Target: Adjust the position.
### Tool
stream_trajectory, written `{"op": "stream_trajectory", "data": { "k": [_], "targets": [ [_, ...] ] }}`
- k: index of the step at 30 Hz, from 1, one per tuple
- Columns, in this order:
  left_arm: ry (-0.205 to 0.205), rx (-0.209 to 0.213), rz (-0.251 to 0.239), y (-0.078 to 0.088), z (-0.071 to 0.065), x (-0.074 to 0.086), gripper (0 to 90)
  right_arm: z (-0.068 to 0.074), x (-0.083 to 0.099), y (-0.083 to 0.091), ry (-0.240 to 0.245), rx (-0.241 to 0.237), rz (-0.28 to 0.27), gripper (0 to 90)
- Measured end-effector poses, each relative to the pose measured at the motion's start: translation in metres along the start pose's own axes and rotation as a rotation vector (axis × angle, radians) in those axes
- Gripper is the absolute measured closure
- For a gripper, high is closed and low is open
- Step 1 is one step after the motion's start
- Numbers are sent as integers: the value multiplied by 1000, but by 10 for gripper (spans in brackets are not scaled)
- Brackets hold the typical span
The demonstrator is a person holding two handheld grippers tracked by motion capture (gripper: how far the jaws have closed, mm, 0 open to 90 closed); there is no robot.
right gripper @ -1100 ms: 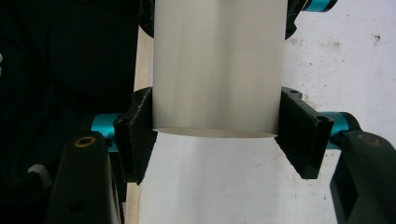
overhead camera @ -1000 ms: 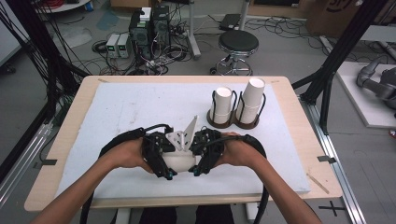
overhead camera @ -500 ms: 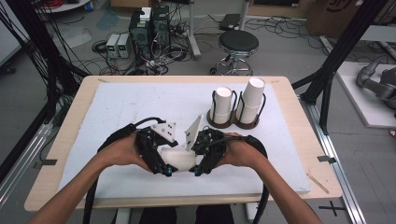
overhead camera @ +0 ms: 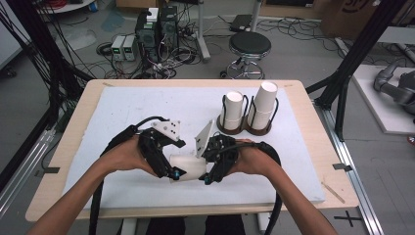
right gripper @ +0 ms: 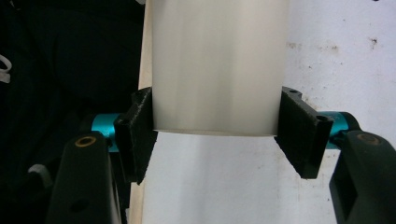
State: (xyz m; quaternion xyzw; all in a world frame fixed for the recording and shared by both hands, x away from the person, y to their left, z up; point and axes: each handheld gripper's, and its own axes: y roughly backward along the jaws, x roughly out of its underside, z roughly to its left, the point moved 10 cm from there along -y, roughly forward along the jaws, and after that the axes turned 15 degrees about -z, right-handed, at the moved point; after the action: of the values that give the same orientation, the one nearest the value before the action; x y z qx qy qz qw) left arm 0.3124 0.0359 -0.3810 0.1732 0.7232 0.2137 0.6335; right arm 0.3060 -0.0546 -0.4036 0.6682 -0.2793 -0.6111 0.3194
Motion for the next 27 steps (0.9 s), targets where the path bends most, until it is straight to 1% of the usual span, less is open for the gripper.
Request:
{"op": "stream_trajectory", "data": {
  "k": [3, 5, 6, 9, 10, 11, 13, 18, 19, 20, 21, 22, 24, 25, 26, 27],
  "targets": [
    [-5, 0, -24, 2, -1, -6, 70, 0, 0, 0, 1, 3, -3, 355],
    [-9, -4, -55, 6, -2, -13, 70, 0, 0, 0, -3, 0, -9, 355],
    [-9, -3, -74, 9, -2, -16, 70, 0, 0, 1, 2, 8, -8, 355],
    [-13, -7, -126, 18, -1, -26, 70, 0, 0, 2, 0, 16, -26, 356],
    [-15, -8, -145, 22, -1, -29, 70, 0, 0, 3, -3, 12, -35, 356],
    [-21, -10, -155, 24, -1, -30, 70, 0, 1, 4, 1, 20, -42, 355],
    [-27, -11, -179, 28, -1, -32, 70, 0, 2, 5, -7, 19, -53, 355],
    [-43, -28, -216, 33, 0, -31, 70, 1, 6, 8, -18, 30, -95, 355],
    [-54, -31, -228, 34, 0, -29, 70, 0, 6, 9, -9, 31, -107, 355],
    [-62, -34, -246, 35, -1, -28, 71, 1, 6, 10, -19, 42, -120, 355],
    [-68, -37, -260, 36, -1, -28, 71, 1, 7, 11, -27, 41, -131, 355],
    [-69, -40, -281, 38, -1, -27, 71, 1, 8, 12, -30, 46, -141, 355],
    [-74, -48, -306, 41, -1, -26, 71, 2, 9, 15, -43, 53, -174, 355],
    [-70, -40, -332, 44, -2, -24, 71, 1, 10, 16, -44, 57, -183, 355],
    [-65, -37, -354, 47, -3, -23, 71, 1, 11, 18, -49, 70, -205, 355],
    [-63, -41, -369, 49, -3, -22, 71, 1, 12, 20, -56, 66, -222, 355]
  ]
}}
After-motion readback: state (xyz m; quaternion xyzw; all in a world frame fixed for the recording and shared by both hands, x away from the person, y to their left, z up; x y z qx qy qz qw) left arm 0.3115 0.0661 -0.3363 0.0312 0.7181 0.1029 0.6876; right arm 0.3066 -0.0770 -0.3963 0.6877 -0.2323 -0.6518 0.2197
